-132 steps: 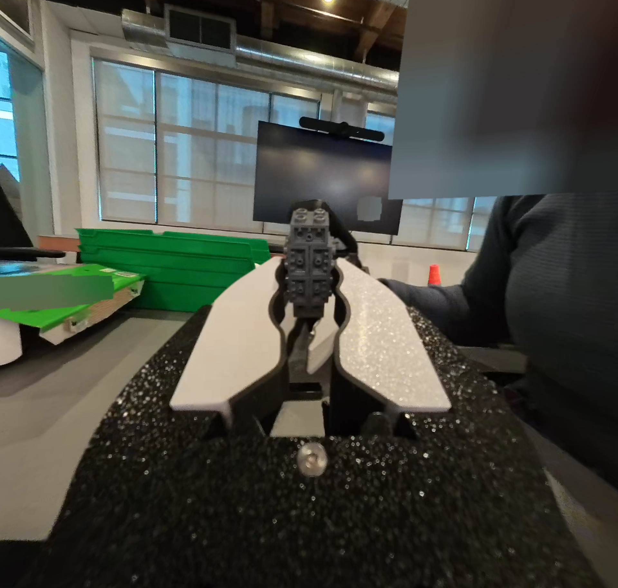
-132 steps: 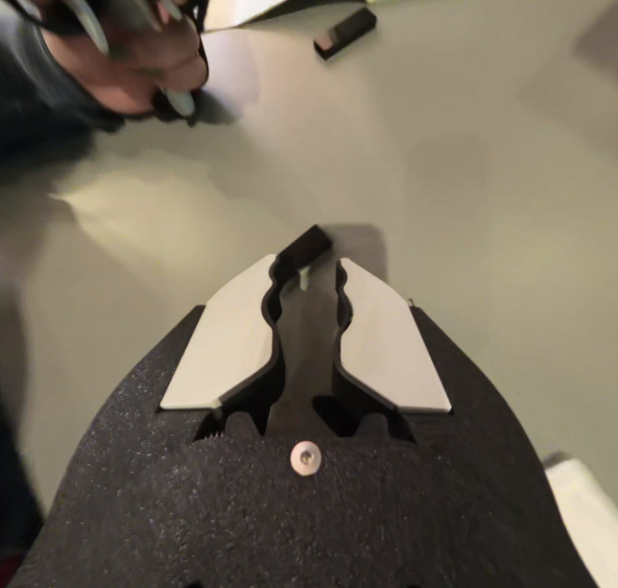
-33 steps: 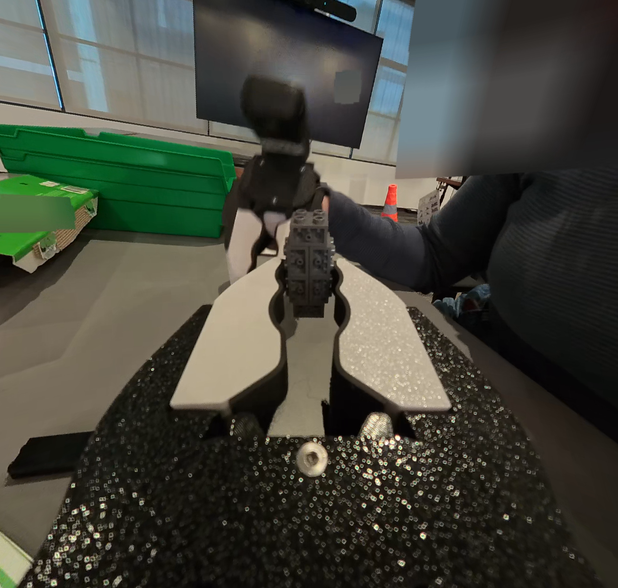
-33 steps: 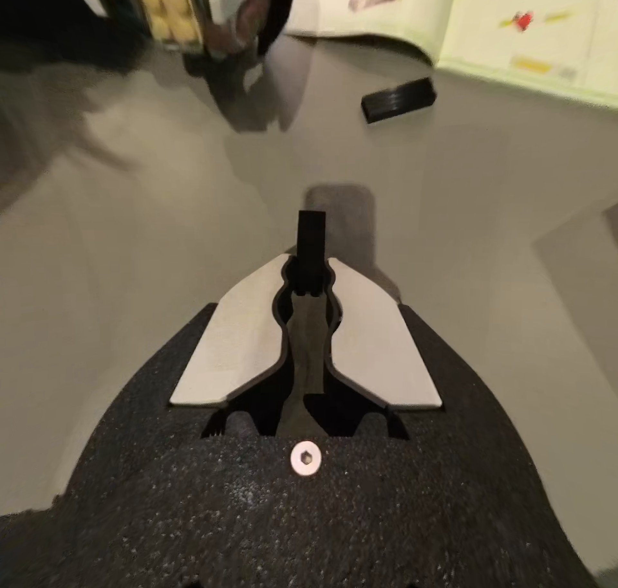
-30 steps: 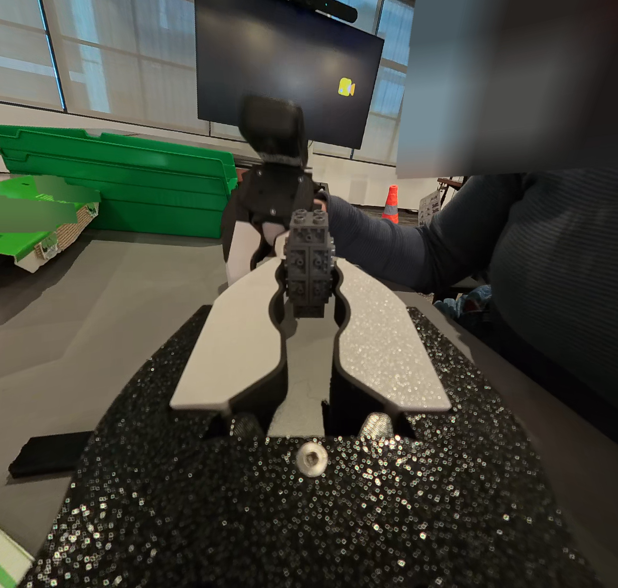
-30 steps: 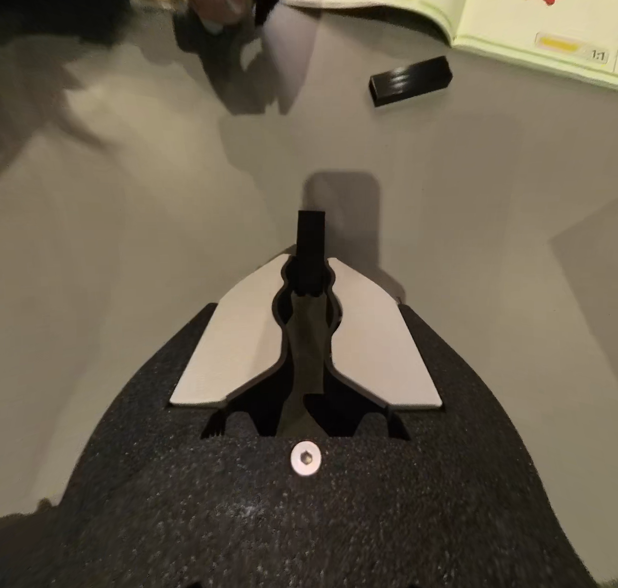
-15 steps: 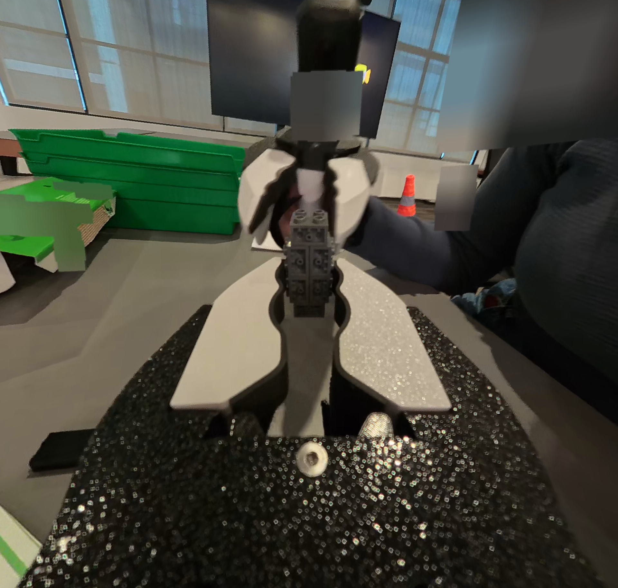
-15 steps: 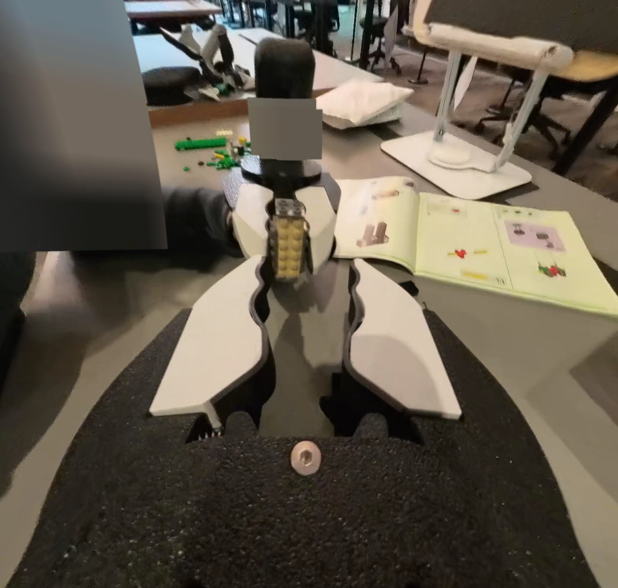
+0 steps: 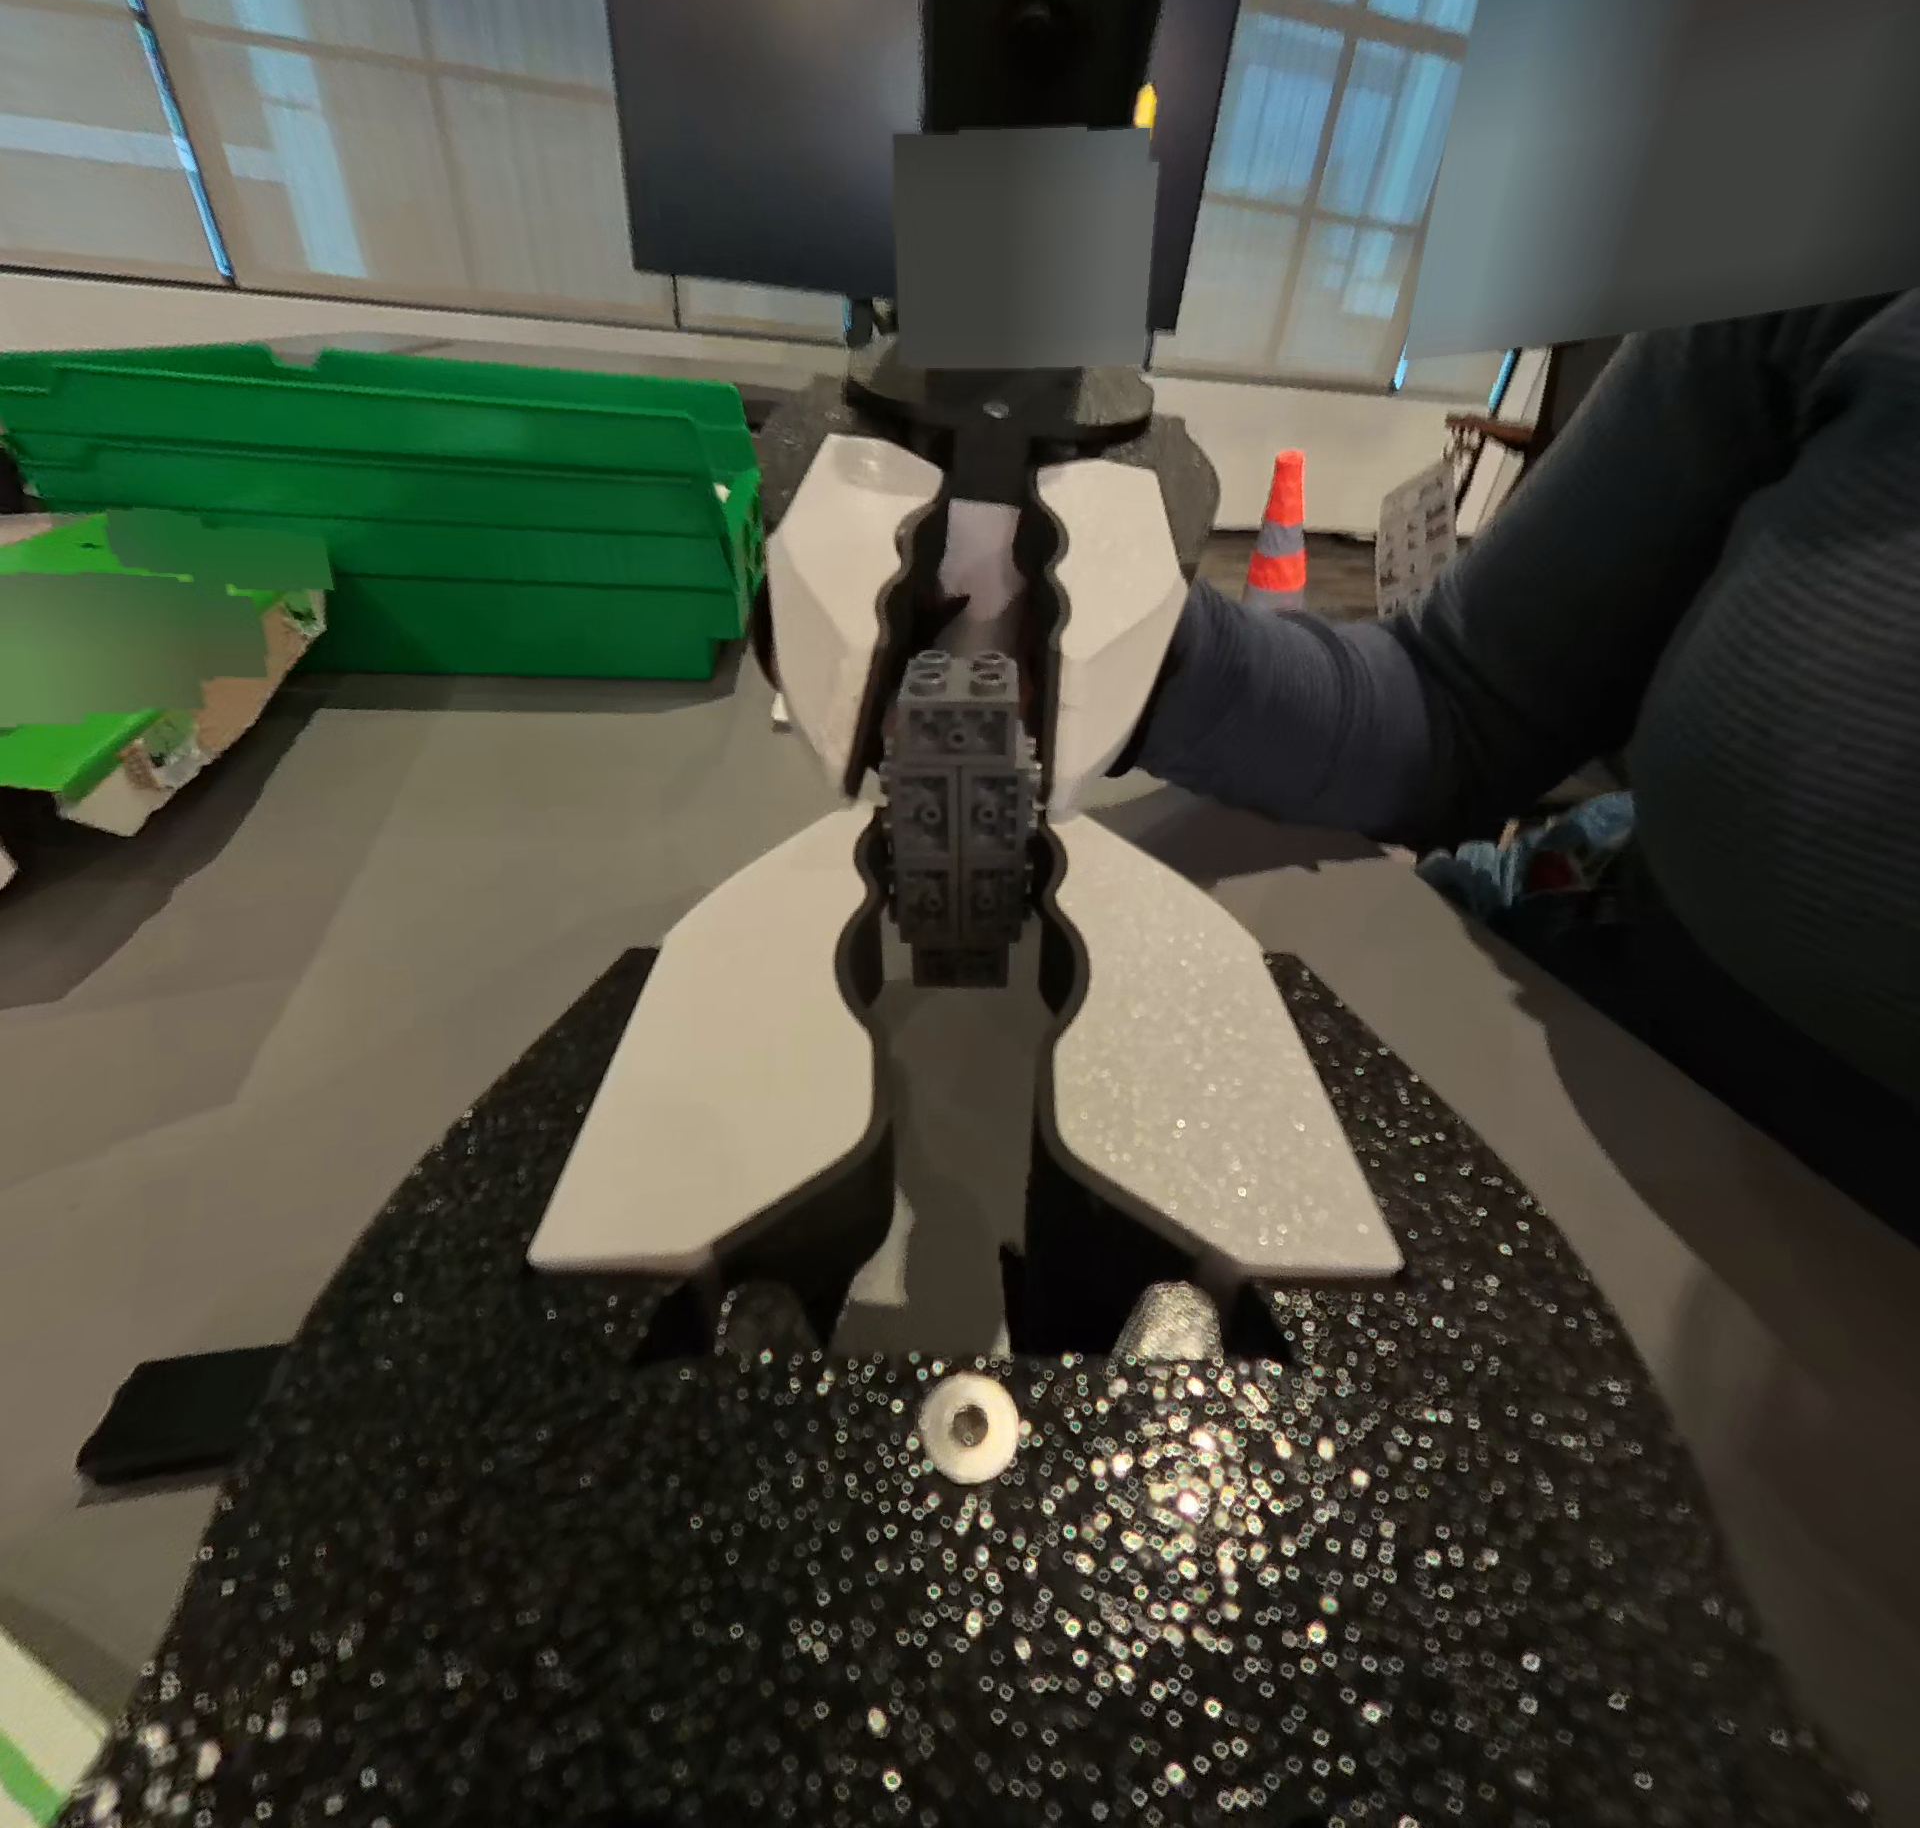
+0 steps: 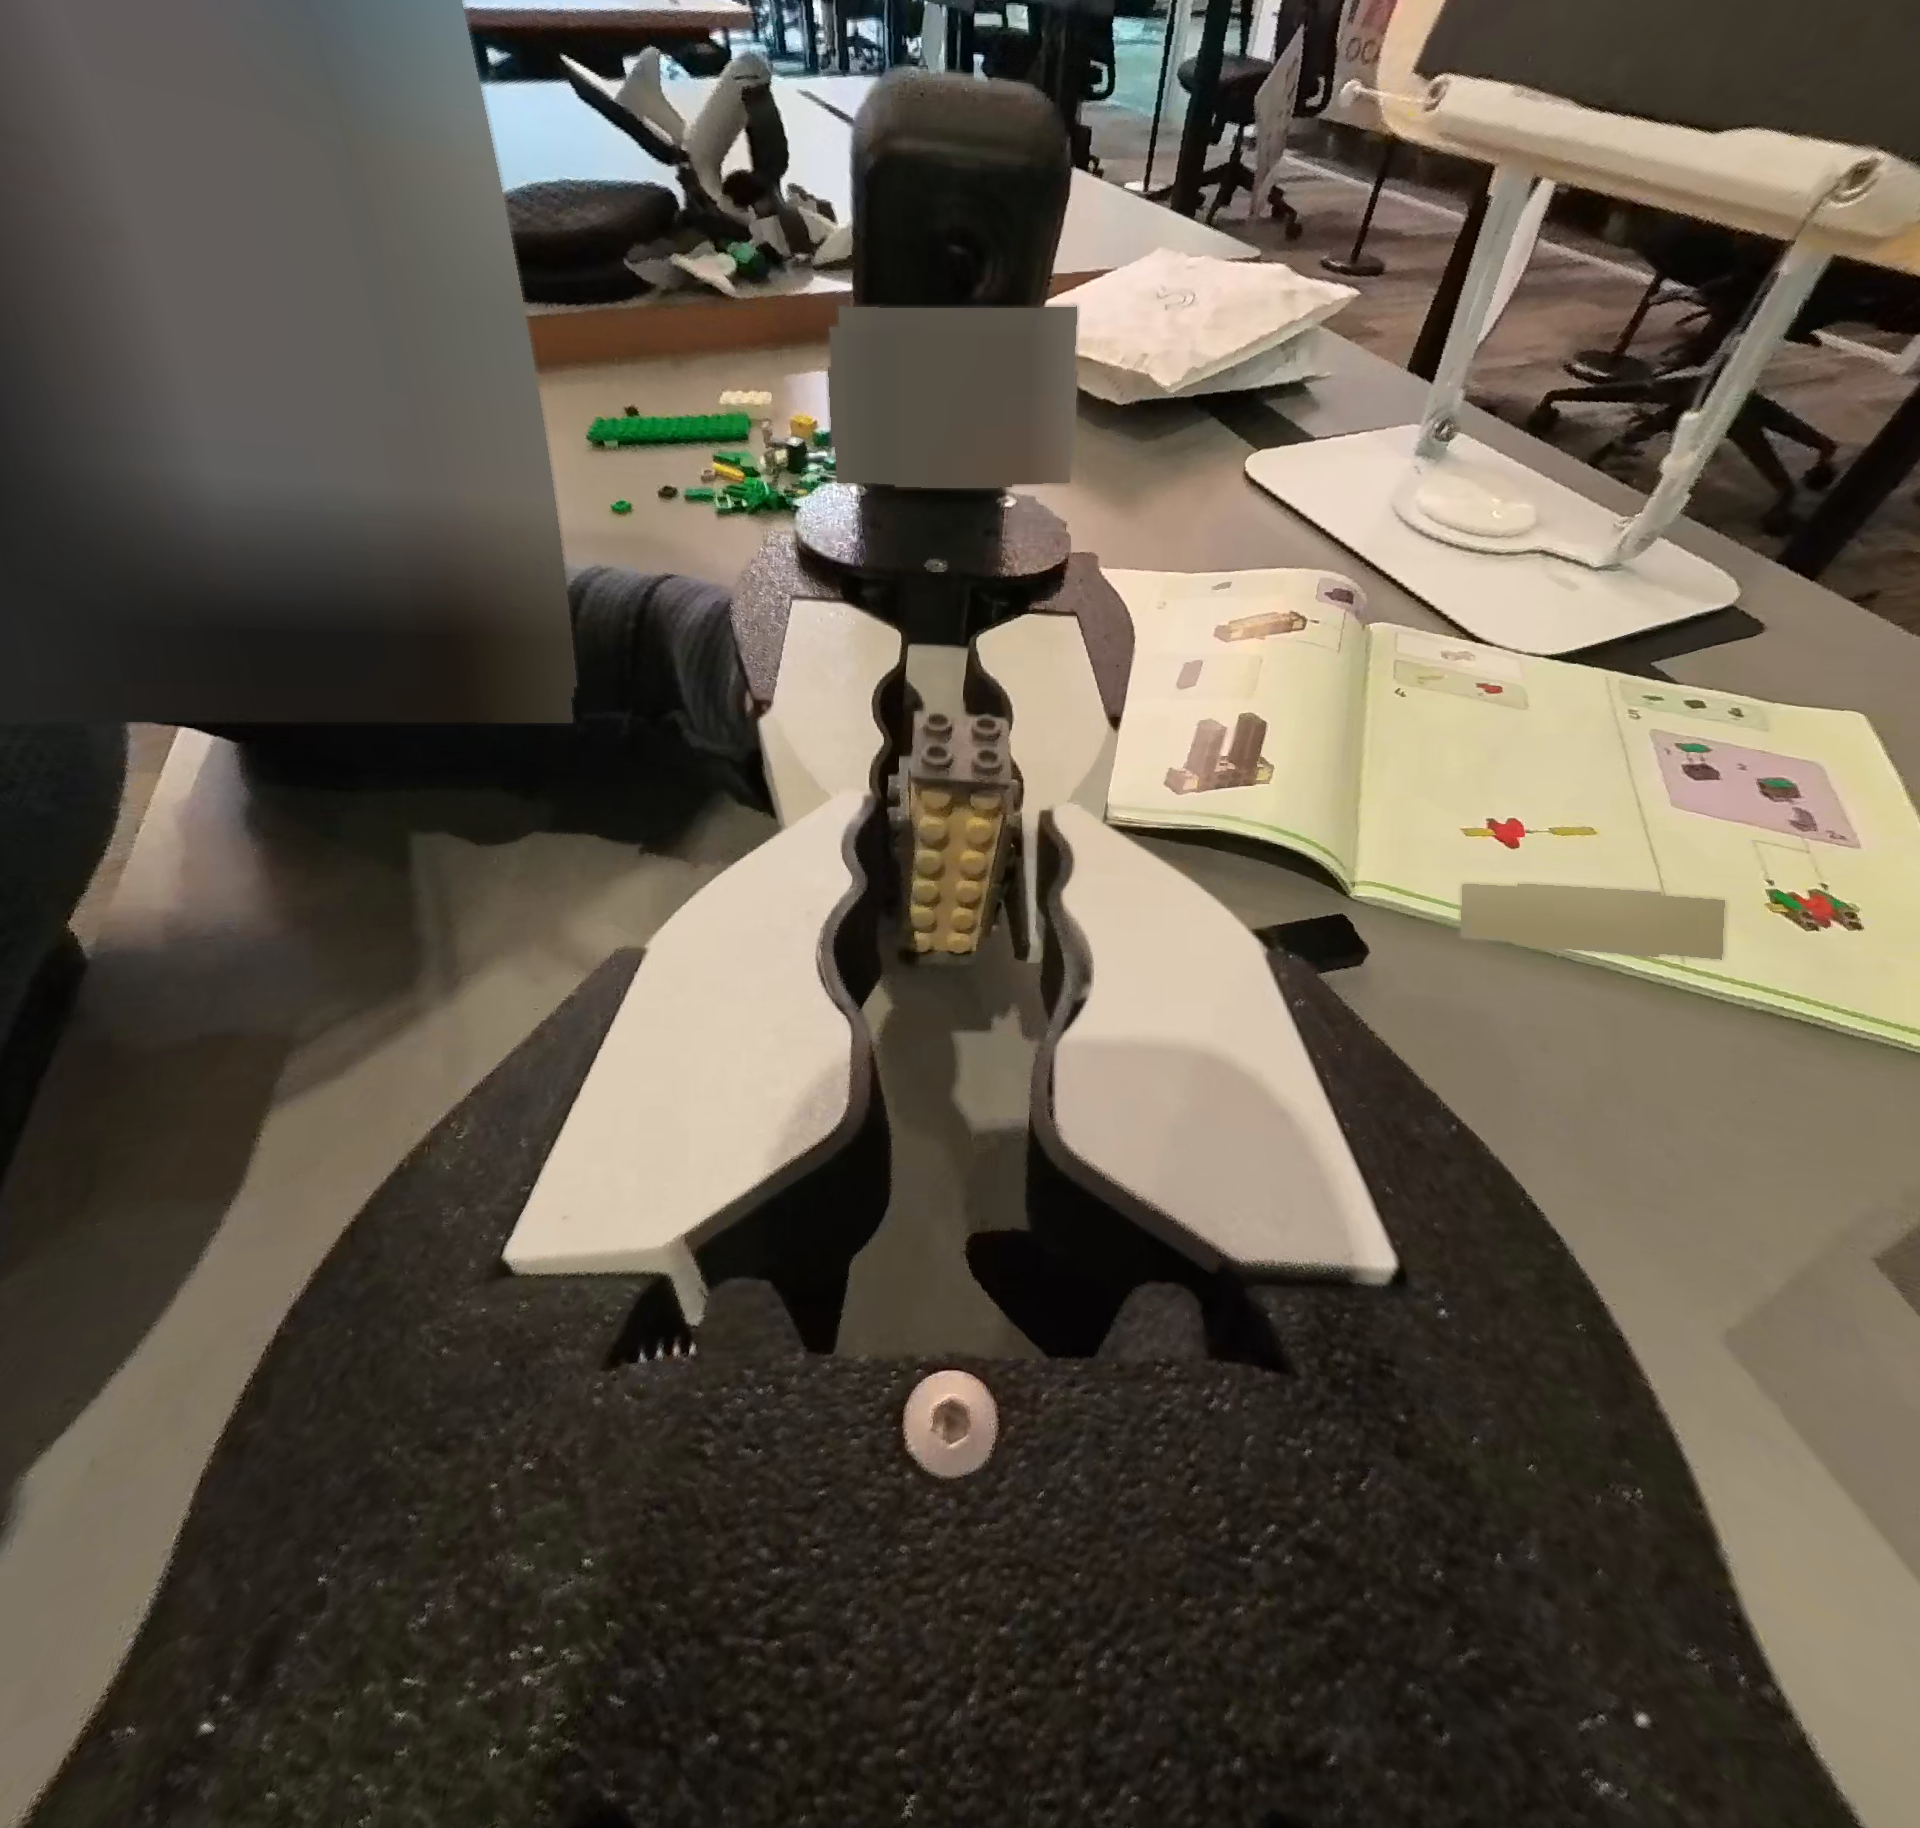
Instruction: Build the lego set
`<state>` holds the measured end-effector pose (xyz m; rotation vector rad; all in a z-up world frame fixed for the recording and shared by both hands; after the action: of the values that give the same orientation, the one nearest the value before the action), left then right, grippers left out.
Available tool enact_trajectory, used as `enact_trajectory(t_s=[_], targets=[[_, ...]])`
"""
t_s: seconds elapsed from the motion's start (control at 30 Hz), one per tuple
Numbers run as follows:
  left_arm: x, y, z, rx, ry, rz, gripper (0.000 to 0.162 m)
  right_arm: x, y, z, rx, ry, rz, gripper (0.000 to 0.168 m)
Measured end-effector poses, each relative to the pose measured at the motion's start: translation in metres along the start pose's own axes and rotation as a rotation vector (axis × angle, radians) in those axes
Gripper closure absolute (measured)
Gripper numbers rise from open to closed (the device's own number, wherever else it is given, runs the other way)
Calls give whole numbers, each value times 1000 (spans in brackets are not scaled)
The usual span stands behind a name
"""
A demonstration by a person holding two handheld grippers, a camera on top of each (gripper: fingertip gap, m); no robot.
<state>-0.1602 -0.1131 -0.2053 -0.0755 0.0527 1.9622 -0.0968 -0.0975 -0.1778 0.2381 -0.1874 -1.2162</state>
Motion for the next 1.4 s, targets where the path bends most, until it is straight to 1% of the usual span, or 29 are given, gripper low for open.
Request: enact_trajectory(t_s=[0.2, 0.23, 0.27, 0.33, 0.4, 0.47, 0.63, 0.67, 0.7, 0.73, 0.8, 0.87, 0.93, 1.03, 1.23, 1.3, 1.4], targets=[[0, -2, -2, 16, 15, 1, 136, 0, 0, -2, -5, -17, 16, 145], [1, -2, -2, 13, 28, 14, 133, -1, 0, -2, -14, -32, 20, 145], [2, -1, -2, 8, 42, 27, 126, -2, 1, -2, -27, -48, 24, 145], [4, 0, 0, -14, 76, 22, 123, -5, 3, -3, -48, -85, 30, 145], [6, 2, 1, -34, 105, 23, 125, -7, 4, -3, -69, -115, 41, 145], [7, 3, 1, -39, 121, 11, 136, -8, 5, -3, -89, -138, 50, 145], [5, 1, -1, -3, 202, -33, 137, -8, 6, -6, -81, -123, 48, 145], [4, 0, -2, 13, 237, -55, 137, -7, 8, -6, -73, -90, 44, 141], [4, -1, -3, 32, 278, -79, 137, -6, 11, -5, -54, -53, 30, 131], [4, -2, -5, 55, 322, -101, 137, -6, 16, -5, -26, -15, -1, 125], [3, -3, -11, 121, 415, -147, 137, -4, 24, -2, 56, 101, -94, 123], [1, -6, -17, 192, 484, -181, 137, 2, 29, -1, 157, 266, -193, 131], [-3, -8, -20, 238, 527, -223, 137, 11, 28, -5, 285, 420, -229, 136], [-8, -11, -25, 299, 598, -269, 137, 17, 23, -17, 490, 552, -222, 135], [-11, -15, -36, 411, 767, -279, 137, 28, 13, -21, 790, 830, -188, 140], [-10, -15, -39, 428, 793, -266, 137, 30, 12, -23, 852, 874, -155, 142], [-10, -15, -40, 436, 832, -264, 137, 30, 11, -26, 900, 861, -96, 144]])
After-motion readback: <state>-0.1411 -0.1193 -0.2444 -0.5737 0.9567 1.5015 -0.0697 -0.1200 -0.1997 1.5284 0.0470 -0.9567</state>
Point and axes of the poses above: each gripper's, where its closed fingertips meet, y back along the fingers, z out of its top, x = y × z across the jaws, the point moved 5 cm from there along y, back along the fingers, and after that the axes turned 8 degrees about z, right-handed, at the moved point
